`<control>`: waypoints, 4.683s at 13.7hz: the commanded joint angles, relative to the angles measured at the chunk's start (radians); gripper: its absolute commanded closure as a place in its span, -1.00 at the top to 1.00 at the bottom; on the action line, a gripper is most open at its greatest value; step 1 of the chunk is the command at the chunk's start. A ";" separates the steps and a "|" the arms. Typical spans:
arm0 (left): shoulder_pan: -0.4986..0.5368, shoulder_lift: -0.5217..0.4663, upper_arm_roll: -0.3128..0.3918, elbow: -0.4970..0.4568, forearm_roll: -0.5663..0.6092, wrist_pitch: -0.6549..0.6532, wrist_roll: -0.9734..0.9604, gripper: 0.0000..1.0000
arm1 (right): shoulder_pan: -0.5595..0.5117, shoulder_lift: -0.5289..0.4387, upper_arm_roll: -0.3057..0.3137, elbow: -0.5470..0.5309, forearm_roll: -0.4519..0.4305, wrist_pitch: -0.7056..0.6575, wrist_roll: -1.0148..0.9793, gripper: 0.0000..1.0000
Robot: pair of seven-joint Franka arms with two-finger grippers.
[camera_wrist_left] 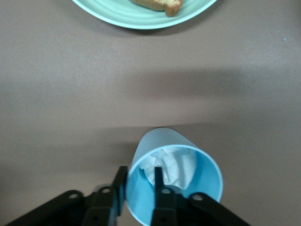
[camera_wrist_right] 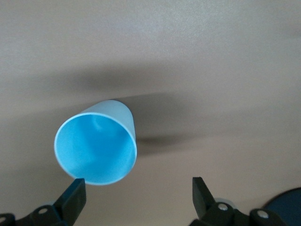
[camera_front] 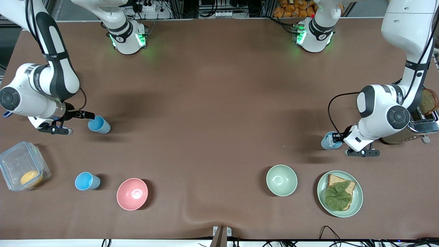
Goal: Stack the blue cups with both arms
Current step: 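Close the right gripper on the blue cup while the left gripper grips the tissue cup, then lift both blue cups and carry them toward the table middle, then set the tissue cup down with the left gripper while the right gripper approaches, then lower the right gripper's cup into the tissue cup while the left gripper withdraws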
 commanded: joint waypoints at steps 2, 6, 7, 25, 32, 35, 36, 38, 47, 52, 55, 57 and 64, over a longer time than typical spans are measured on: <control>-0.002 -0.007 -0.004 0.013 0.002 0.006 0.006 -1.00 | 0.004 0.072 0.002 -0.004 0.003 0.061 -0.004 1.00; 0.001 -0.064 -0.088 0.088 -0.009 -0.113 -0.020 -1.00 | 0.005 0.115 0.002 0.001 0.029 0.088 -0.003 0.12; 0.001 -0.076 -0.123 0.126 -0.010 -0.170 -0.052 -1.00 | 0.005 0.118 0.004 0.002 0.038 0.088 -0.003 -0.53; -0.529 0.115 -0.397 0.226 0.112 -0.139 -1.190 -1.00 | 0.028 0.059 0.008 0.373 0.152 -0.475 0.037 -1.00; -0.585 0.238 -0.395 0.228 0.227 0.020 -1.356 -1.00 | 0.039 0.003 0.201 0.423 0.187 -0.537 0.345 -1.00; -0.548 0.191 -0.394 0.226 0.227 0.017 -1.362 0.99 | 0.039 -0.051 0.307 0.374 0.187 -0.523 0.463 -1.00; -0.538 0.160 -0.395 0.226 0.224 0.012 -1.384 1.00 | 0.039 -0.069 0.327 0.352 0.187 -0.514 0.482 -1.00; -0.525 0.097 -0.395 0.226 0.217 0.007 -1.477 1.00 | 0.038 -0.108 0.375 0.296 0.187 -0.474 0.522 -1.00; -0.205 -0.176 -0.401 0.237 0.227 -0.169 -1.274 1.00 | 0.051 -0.091 0.758 0.153 0.184 -0.126 1.000 -1.00; -0.067 -0.222 -0.404 0.327 0.204 -0.429 -0.917 1.00 | 0.090 -0.039 0.832 0.110 0.172 -0.001 1.141 -1.00; 0.062 -0.300 -0.403 0.330 0.074 -0.483 -0.618 1.00 | 0.116 0.001 0.837 0.110 0.105 0.032 1.220 -1.00; 0.098 -0.336 -0.385 0.340 0.043 -0.543 -0.470 1.00 | 0.128 0.041 0.841 0.110 0.069 0.080 1.256 -1.00; -0.056 -0.388 -0.090 0.404 -0.052 -0.671 -0.175 1.00 | 0.170 0.102 0.841 0.114 0.005 0.147 1.341 -1.00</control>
